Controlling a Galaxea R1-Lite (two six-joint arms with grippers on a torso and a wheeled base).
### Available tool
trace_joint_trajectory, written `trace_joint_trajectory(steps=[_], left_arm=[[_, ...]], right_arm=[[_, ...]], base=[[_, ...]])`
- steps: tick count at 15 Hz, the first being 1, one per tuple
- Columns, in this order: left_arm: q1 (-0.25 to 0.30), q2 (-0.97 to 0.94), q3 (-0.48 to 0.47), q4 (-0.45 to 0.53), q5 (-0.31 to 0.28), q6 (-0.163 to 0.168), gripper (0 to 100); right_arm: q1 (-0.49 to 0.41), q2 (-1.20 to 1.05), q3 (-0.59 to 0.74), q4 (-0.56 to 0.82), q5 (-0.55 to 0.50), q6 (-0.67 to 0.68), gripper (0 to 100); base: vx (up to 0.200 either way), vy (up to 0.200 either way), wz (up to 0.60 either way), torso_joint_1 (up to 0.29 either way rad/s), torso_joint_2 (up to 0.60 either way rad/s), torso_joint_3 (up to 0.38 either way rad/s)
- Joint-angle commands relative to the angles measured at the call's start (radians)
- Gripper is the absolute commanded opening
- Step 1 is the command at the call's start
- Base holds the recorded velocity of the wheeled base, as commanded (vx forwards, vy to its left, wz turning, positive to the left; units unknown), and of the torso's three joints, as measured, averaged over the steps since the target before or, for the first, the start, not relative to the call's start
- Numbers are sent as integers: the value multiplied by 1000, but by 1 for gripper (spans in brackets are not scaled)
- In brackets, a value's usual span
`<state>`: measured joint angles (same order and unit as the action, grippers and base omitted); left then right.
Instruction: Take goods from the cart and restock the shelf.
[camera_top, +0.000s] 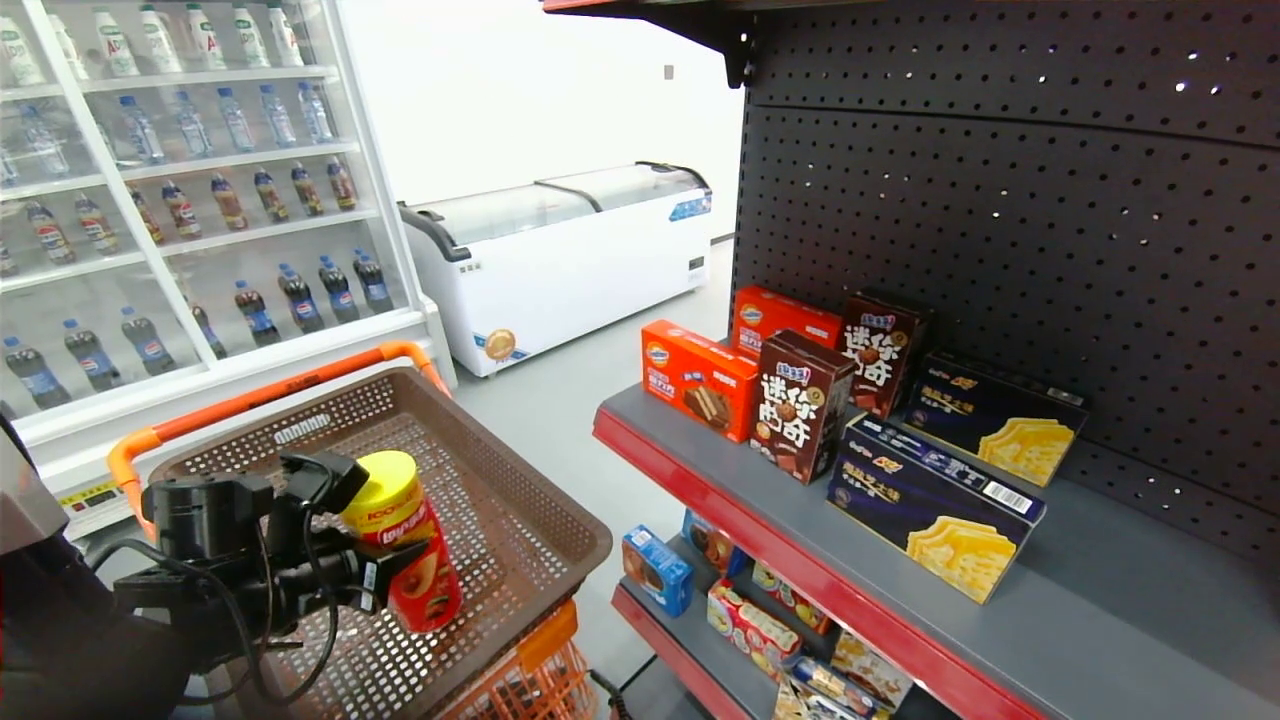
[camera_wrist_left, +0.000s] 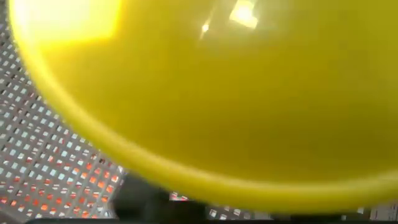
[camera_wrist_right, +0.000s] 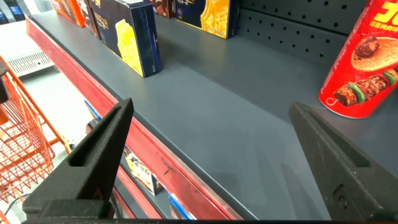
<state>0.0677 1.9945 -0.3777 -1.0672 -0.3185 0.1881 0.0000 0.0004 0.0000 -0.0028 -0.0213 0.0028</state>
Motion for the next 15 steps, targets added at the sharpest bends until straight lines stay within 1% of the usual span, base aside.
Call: trace_joint_trajectory(steps=[1,2,4,5,6,7,9,11,12,13,15], left_arm=[[-14,-91,-6,18,53,-1,0],[-20,-152,-4,32,81,10,0],[-29,-322,34,98,88,21,0],[-28,-395,34,167,88,19,0],[-29,-476,28,257,87,8,0],[-31,-533,26,308,87,5,0],[-31,-761,10,573,84,-1,0],[-31,-933,-4,783,90,-1,0],[-28,-1005,-3,854,91,-1,0],[-29,-1109,10,938,81,-1,0],[-28,-1255,28,1037,98,5,0]], right_arm=[[0,0,0,0,0,0,100],[0,0,0,0,0,0,100],[0,0,0,0,0,0,100],[0,0,0,0,0,0,100],[0,0,0,0,0,0,100],[0,0,0,0,0,0,100],[0,0,0,0,0,0,100],[0,0,0,0,0,0,100],[0,0,0,0,0,0,100],[0,0,0,0,0,0,100],[0,0,0,0,0,0,100]], base=[[0,0,0,0,0,0],[0,0,0,0,0,0],[0,0,0,0,0,0],[0,0,0,0,0,0],[0,0,0,0,0,0],[0,0,0,0,0,0],[0,0,0,0,0,0],[0,0,0,0,0,0],[0,0,0,0,0,0],[0,0,0,0,0,0],[0,0,0,0,0,0]])
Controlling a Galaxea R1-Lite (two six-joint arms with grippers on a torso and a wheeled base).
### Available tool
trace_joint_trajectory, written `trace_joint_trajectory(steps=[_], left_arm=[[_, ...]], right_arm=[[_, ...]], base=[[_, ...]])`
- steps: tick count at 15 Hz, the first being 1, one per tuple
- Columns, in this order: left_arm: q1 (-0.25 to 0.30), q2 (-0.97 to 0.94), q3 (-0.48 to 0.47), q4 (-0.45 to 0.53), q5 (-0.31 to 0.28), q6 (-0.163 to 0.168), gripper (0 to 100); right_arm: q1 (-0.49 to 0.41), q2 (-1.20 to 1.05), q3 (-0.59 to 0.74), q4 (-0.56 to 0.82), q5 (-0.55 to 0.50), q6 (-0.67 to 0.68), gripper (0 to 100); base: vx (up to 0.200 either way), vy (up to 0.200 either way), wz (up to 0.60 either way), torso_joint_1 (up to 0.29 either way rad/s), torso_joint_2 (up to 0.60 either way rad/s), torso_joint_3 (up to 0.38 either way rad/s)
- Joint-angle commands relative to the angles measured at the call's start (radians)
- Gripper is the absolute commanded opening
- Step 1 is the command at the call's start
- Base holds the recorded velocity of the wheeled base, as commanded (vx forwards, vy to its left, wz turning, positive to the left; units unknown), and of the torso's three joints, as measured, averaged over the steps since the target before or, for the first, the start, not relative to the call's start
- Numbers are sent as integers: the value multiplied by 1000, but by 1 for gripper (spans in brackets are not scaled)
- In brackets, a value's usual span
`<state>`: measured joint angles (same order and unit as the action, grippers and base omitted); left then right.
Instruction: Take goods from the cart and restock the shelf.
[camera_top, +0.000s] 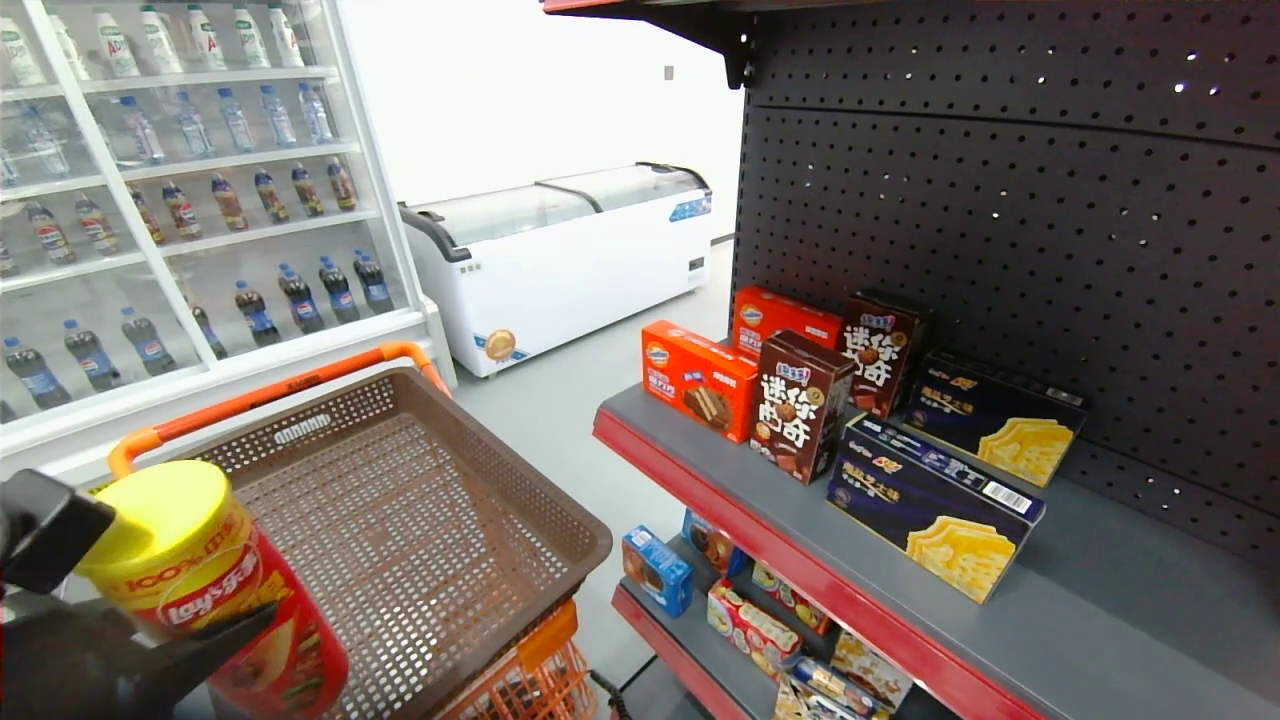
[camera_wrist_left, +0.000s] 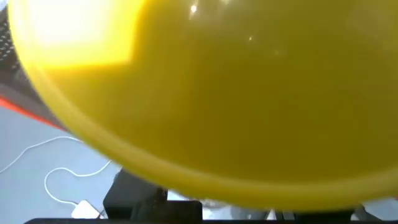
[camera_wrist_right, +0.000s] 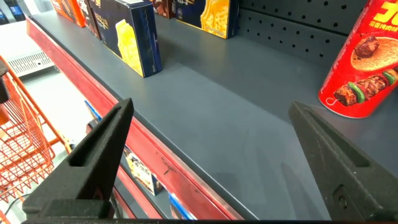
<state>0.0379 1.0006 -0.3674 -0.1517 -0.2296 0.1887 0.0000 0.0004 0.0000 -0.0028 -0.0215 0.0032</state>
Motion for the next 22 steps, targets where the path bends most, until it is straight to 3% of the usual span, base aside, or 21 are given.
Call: trace_joint_trajectory(steps=[1,2,3,6,20,22], left_arm=[[2,-312,18,158,18,5,0],[2,-312,18,158,18,5,0],[4,-453,50,247,26,-5,0],[0,-554,107,227,24,-43,0],[4,-652,108,235,30,-43,0],[4,-654,125,233,30,-45,0]], right_arm=[[0,0,0,0,0,0,100],[0,0,0,0,0,0,100],[0,0,0,0,0,0,100],[0,0,0,0,0,0,100],[0,0,0,0,0,-2,100],[0,0,0,0,2,-2,100]], base=[[0,0,0,0,0,0],[0,0,0,0,0,0],[0,0,0,0,0,0],[0,0,0,0,0,0],[0,0,0,0,0,0],[0,0,-600,-2,-2,7]])
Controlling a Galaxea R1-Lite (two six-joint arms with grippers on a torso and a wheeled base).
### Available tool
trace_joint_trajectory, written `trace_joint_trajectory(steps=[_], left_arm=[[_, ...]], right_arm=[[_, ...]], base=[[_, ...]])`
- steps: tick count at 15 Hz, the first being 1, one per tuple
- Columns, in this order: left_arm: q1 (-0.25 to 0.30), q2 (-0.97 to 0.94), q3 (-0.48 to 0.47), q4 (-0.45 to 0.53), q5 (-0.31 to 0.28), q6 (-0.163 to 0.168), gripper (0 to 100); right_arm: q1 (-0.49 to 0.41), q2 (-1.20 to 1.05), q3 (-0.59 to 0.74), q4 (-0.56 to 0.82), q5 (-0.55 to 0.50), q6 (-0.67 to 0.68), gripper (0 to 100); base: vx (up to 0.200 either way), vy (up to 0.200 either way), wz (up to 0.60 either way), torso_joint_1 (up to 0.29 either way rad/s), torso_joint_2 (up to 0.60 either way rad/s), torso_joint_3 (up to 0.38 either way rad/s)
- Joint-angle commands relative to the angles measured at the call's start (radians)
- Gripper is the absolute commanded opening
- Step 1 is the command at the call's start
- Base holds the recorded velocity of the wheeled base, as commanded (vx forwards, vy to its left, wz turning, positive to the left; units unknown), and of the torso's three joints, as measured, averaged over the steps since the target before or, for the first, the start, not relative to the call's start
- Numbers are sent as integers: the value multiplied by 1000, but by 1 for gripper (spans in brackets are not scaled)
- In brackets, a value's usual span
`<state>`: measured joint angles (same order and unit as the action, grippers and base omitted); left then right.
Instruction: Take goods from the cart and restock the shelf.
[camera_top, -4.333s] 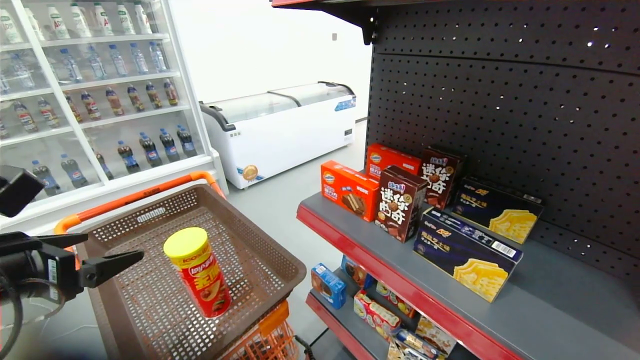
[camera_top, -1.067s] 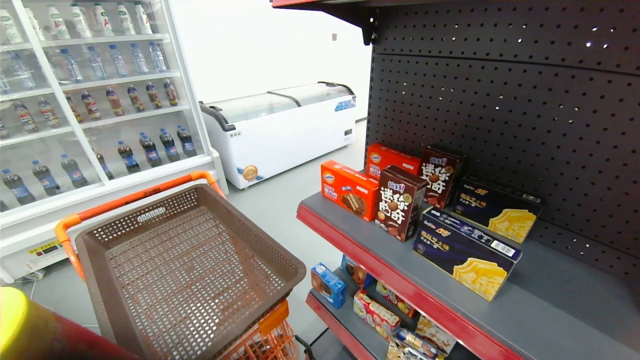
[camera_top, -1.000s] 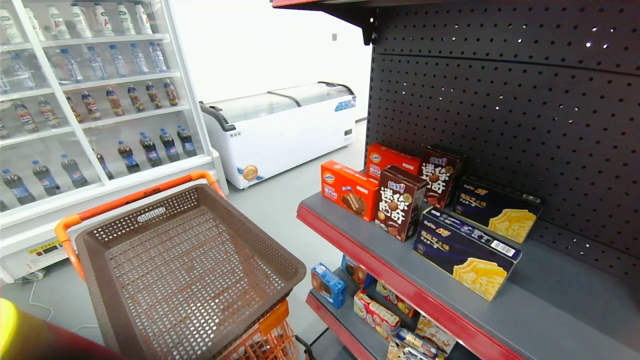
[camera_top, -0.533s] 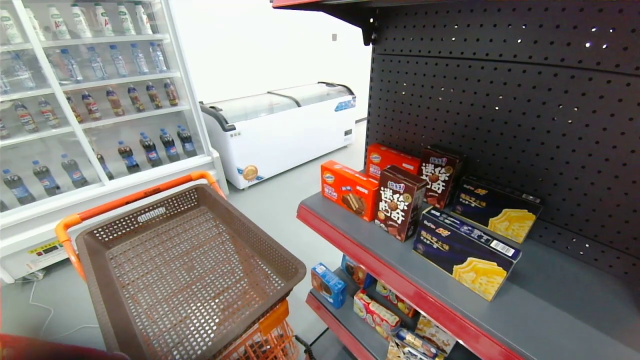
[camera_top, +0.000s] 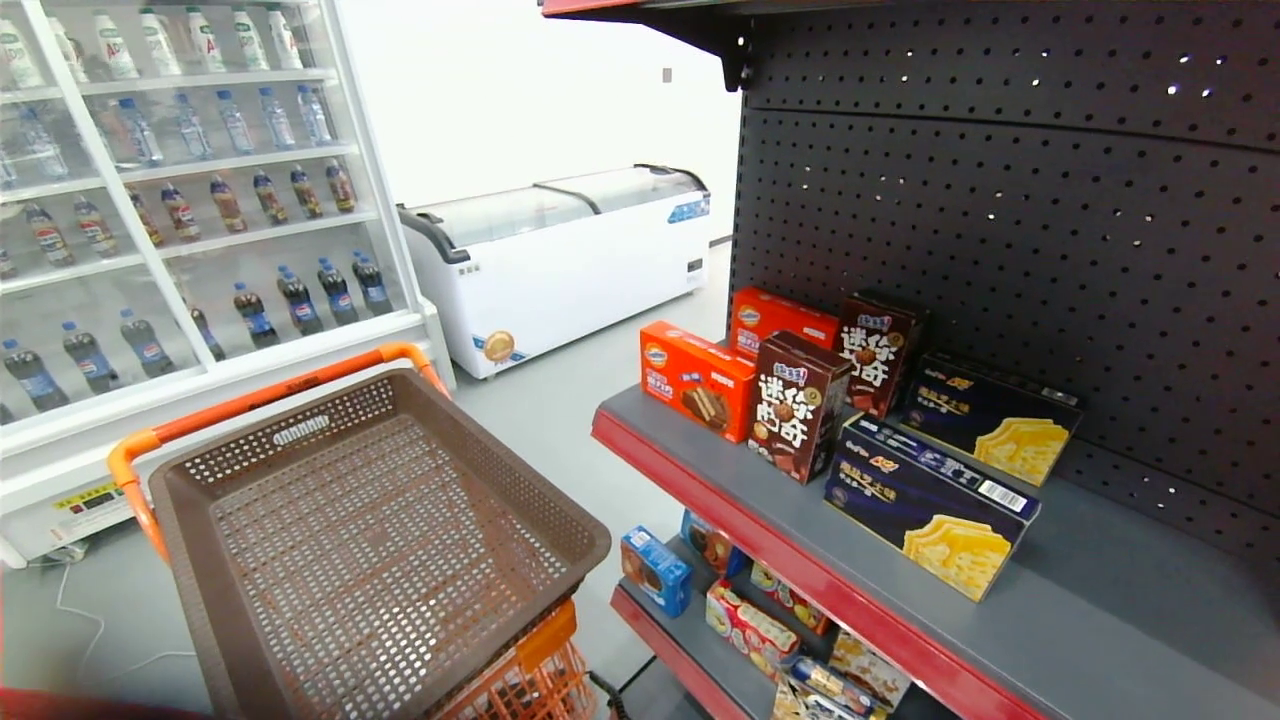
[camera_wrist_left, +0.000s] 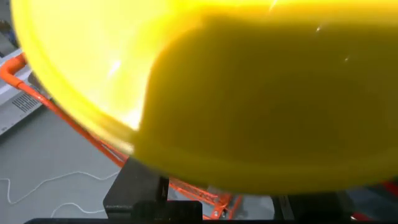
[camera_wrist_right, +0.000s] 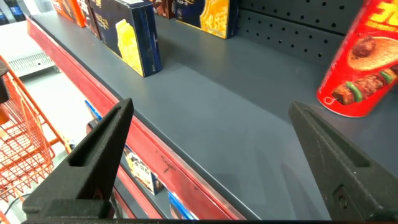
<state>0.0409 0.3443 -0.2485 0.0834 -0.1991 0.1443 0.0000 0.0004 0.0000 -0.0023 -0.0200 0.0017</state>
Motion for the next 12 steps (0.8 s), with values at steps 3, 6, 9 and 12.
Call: trace_joint_trajectory(steps=[3,6,9,12], left_arm=[[-1,4,17,-1,-6,0,0],[-1,4,17,1,-6,0,0],[-1,4,18,2,-8,-2,0],[-4,4,15,1,-9,-11,0]], right_arm=[[0,0,0,-1,0,0,100],[0,0,0,-1,0,0,100],[0,0,0,-1,0,0,100],[0,0,0,-1,0,0,100]], base=[[0,0,-600,2,1,1],[0,0,-600,6,4,-1],[0,0,-600,2,-1,2],[0,0,-600,1,2,1]])
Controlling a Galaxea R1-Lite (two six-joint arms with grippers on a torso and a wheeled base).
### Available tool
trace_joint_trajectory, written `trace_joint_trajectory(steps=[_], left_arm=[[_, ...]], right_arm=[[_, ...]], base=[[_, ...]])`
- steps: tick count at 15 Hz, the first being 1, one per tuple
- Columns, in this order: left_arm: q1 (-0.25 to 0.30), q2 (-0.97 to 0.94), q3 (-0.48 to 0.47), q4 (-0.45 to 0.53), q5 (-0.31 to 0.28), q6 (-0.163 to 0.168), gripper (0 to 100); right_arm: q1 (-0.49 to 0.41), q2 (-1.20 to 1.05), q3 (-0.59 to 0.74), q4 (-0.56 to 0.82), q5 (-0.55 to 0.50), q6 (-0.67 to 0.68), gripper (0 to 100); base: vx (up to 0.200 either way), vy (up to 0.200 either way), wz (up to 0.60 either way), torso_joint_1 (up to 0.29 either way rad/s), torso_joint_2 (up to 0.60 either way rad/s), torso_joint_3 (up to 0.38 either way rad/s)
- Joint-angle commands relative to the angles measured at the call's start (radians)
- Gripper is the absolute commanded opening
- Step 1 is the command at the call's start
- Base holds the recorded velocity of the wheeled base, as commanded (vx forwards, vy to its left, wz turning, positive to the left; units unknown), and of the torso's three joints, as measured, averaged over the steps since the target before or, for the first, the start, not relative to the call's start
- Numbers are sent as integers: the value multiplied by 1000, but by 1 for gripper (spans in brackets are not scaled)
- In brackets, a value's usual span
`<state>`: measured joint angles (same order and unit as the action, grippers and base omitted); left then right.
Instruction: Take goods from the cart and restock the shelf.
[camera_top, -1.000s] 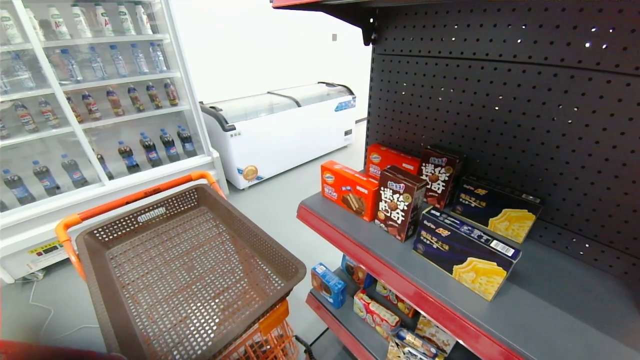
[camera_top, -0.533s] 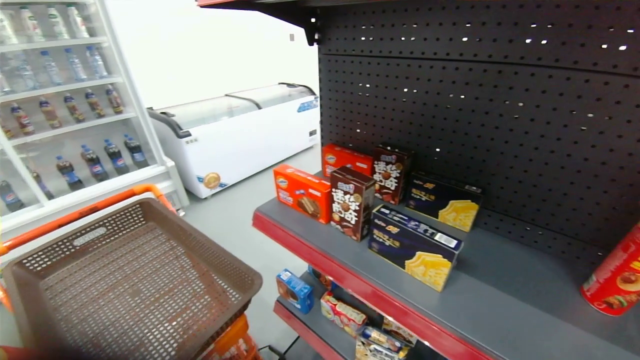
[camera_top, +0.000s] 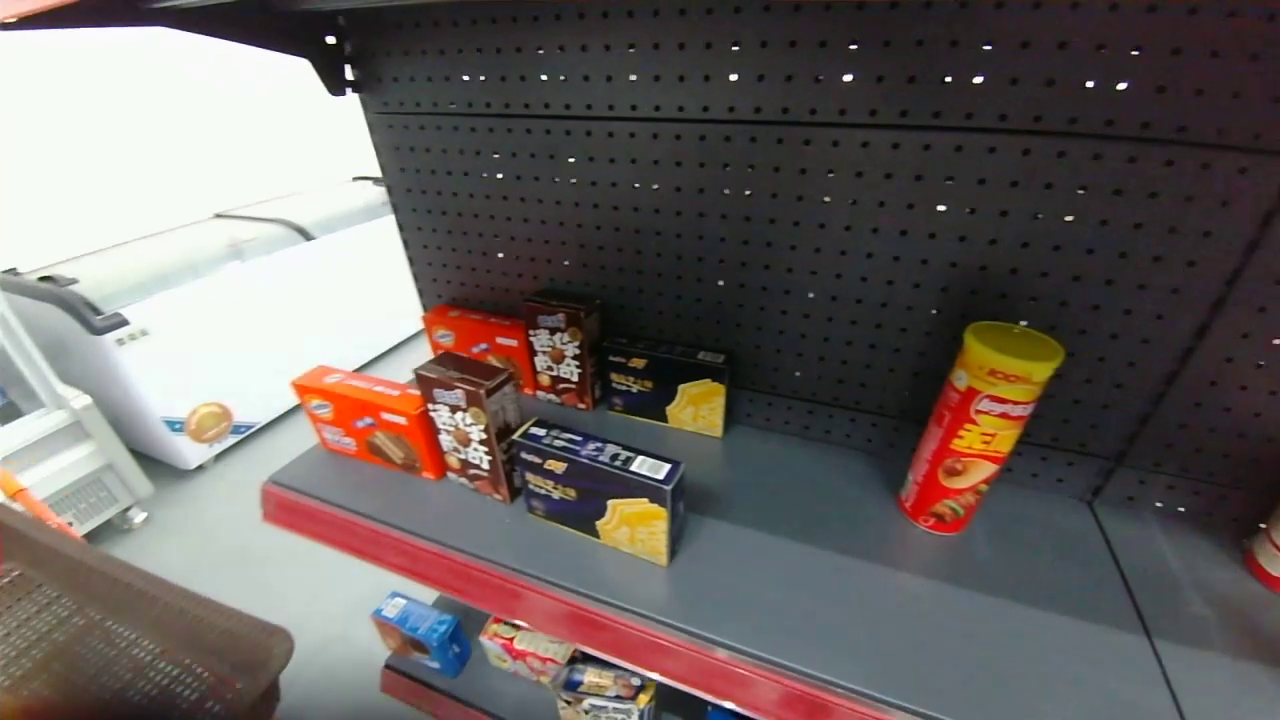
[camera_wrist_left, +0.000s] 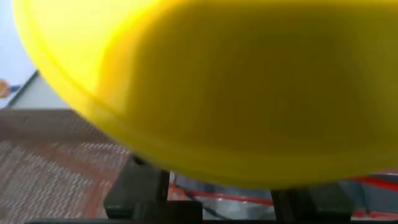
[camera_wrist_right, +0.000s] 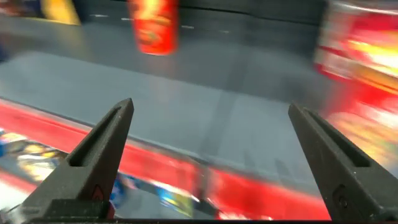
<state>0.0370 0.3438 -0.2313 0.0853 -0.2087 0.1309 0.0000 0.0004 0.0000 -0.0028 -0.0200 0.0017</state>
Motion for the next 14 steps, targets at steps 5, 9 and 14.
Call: trace_joint_trajectory(steps=[5,9,14], left_arm=[[0,-20,-3,-2,0,-42,0],[0,-48,-3,2,2,-42,0],[0,-69,-5,2,5,-42,0]], right_arm=[[0,0,0,0,0,0,100],[0,0,0,0,0,0,100],[0,0,0,0,0,0,100]], base=[[0,0,-600,5,0,3],[0,0,-300,4,-1,0],[0,0,0,0,0,0]])
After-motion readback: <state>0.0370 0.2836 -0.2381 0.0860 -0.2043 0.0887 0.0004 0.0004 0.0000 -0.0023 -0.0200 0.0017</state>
